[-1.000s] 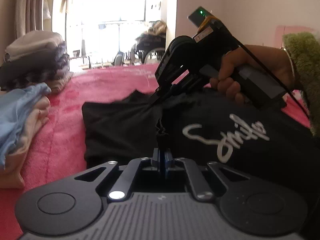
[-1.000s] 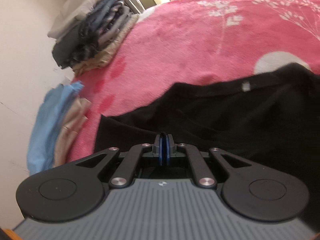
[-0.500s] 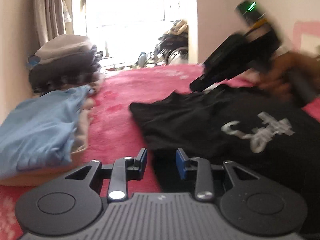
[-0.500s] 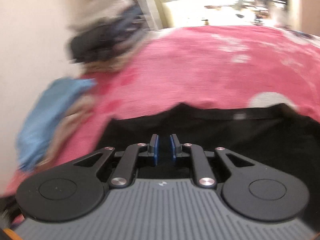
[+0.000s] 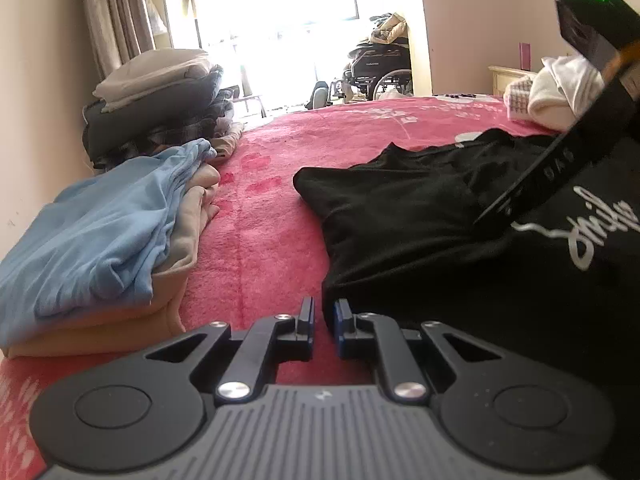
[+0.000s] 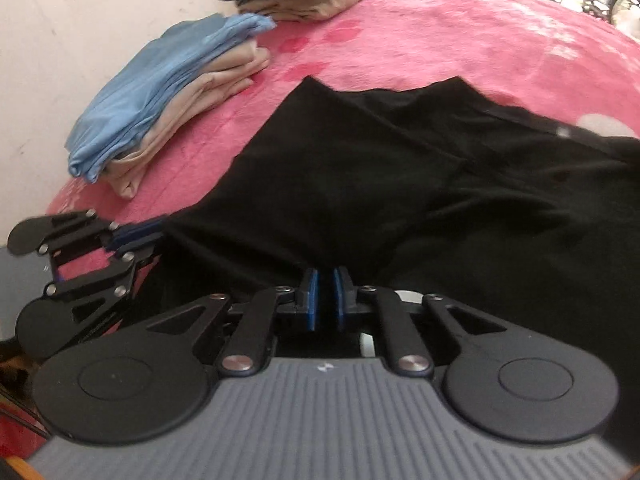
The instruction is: Fold clothes
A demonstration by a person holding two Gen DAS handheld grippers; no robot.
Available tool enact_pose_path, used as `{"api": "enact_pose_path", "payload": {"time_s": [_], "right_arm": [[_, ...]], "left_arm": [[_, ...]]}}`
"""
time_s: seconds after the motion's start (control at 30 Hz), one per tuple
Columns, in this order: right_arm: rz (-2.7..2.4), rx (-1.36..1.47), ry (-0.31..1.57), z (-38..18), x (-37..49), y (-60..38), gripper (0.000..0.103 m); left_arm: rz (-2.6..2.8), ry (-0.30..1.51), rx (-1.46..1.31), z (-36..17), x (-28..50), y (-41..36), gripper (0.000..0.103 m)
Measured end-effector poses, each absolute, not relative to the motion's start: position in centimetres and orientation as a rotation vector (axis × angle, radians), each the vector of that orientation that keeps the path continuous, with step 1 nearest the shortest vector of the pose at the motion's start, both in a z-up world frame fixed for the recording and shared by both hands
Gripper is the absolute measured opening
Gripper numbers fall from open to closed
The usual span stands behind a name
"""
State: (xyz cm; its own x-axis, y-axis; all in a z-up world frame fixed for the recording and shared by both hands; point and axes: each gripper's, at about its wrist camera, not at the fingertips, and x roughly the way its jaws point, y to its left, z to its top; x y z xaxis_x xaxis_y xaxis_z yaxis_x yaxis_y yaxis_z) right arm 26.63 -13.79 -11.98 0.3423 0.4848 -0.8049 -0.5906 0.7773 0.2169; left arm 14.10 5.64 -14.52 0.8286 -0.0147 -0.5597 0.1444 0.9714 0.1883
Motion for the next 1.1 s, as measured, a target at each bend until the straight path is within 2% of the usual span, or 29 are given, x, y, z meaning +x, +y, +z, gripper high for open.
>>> {"api": "enact_pose_path", "payload": {"time_s": [0.4,0.57,0.7,0.83,0.93,1.03,1.1], "right_arm": [[0.761,-0.144,0.833,-8.6,29.4,-8.2,0.009],[0.698,-0.13,0.908,-11.8,34.6,-4.8,0.007],[0.551,0.011,0.895,-13.1,39.1,-6.2,0.005],[0.604,0.086,0.864,-10.5,38.3,-6.8,0.01],[0.755,0.054,0.941,-10.2,36.7,-5.3,0.01],[0.758,-0.035,0.998,-12.3,37.2,-2.9,0.007],[0.704,0.025,0.979,-13.4,39.0,-2.9,0.007]], "left_arm": [[-0.095,0.564,0.25,-15.0,13.1,5.1,0.009],[-0.09,0.563,0.261,-15.2,13.0,4.9,0.008],[-0.095,0.565,0.251,-15.2,12.8,5.1,0.008],[-0.099,0.564,0.247,-15.3,12.8,5.2,0.007],[-0.104,0.564,0.255,-15.3,12.8,5.1,0.005],[-0.104,0.565,0.259,-15.4,12.8,5.1,0.005],[-0.103,0.563,0.262,-15.5,12.8,5.0,0.005]]}}
